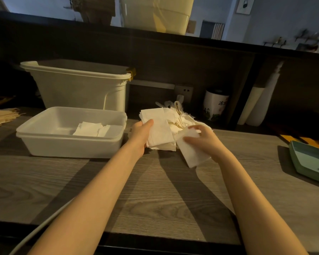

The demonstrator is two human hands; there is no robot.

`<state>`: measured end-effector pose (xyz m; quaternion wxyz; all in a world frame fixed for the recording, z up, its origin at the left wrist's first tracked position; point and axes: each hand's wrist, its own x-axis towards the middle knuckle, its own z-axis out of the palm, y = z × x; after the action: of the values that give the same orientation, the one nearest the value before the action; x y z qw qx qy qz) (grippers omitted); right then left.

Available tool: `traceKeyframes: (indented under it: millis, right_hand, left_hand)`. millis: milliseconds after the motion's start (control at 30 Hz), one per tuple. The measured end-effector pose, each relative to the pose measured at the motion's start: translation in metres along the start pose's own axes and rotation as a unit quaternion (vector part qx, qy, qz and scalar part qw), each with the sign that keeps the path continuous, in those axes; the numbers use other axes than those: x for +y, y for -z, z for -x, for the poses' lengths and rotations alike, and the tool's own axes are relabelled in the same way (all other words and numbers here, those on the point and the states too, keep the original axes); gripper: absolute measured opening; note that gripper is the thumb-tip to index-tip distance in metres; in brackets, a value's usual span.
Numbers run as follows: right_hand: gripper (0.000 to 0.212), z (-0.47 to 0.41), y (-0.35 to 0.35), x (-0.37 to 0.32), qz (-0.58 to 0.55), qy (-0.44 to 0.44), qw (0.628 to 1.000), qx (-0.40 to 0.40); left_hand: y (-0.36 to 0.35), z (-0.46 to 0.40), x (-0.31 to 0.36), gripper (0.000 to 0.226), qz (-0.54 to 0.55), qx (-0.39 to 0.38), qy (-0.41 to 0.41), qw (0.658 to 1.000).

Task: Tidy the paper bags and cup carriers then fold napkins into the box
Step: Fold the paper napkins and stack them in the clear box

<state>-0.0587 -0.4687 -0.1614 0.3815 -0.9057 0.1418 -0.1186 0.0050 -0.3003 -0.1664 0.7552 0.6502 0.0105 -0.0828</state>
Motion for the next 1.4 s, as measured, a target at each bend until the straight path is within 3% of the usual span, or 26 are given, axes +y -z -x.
traceKeyframes:
  millis: [100, 233, 333, 533, 633, 767, 967, 1133, 1233, 1400]
  right_hand:
    - [0.033, 0.005, 0.005, -0.010, -0.128, 0.035, 0.991, 0.033]
    - [0.037, 0.007, 0.006, -0.020, -0.269, 0.055, 0.961, 0.033]
    - [0.043, 0.010, -0.001, -0.023, -0.308, 0.078, 0.948, 0.027]
    - [0.039, 0.011, -0.014, -0.023, -0.239, 0.108, 0.963, 0.059]
    - [0.040, 0.011, -0.015, -0.022, -0.207, 0.121, 0.969, 0.064]
    - [0.036, 0.013, -0.016, -0.022, -0.165, 0.157, 0.971, 0.072]
    - [0.032, 0.011, -0.015, -0.019, -0.078, 0.227, 0.967, 0.083]
    - [0.025, 0.003, -0.008, -0.015, -0.112, 0.194, 0.962, 0.156]
    - [0.022, -0.005, -0.001, 0.000, -0.052, 0.151, 0.963, 0.216]
    - [0.040, -0.012, -0.008, 0.023, 0.153, 0.110, 0.972, 0.142]
  left_hand:
    - [0.000, 0.002, 0.002, 0.037, -0.012, 0.017, 0.005, 1.000]
    - [-0.001, 0.008, 0.001, 0.024, -0.023, -0.035, 0.009, 0.999]
    - [-0.004, 0.016, -0.001, 0.017, -0.036, -0.088, -0.009, 0.995]
    - [-0.011, 0.026, -0.002, 0.022, -0.033, -0.182, -0.024, 0.983]
    - [-0.014, 0.026, -0.001, 0.039, -0.026, -0.183, -0.001, 0.983]
    - [-0.012, 0.026, -0.001, 0.029, -0.080, -0.193, -0.035, 0.977]
    - [-0.008, 0.024, -0.003, 0.034, -0.155, -0.226, -0.061, 0.960]
    - [-0.006, 0.021, 0.001, 0.031, -0.123, -0.177, -0.044, 0.975]
    - [-0.006, 0.018, 0.004, 0.036, -0.096, -0.127, -0.034, 0.987]
    - [-0.004, 0.015, 0.005, 0.039, -0.065, -0.061, -0.039, 0.995]
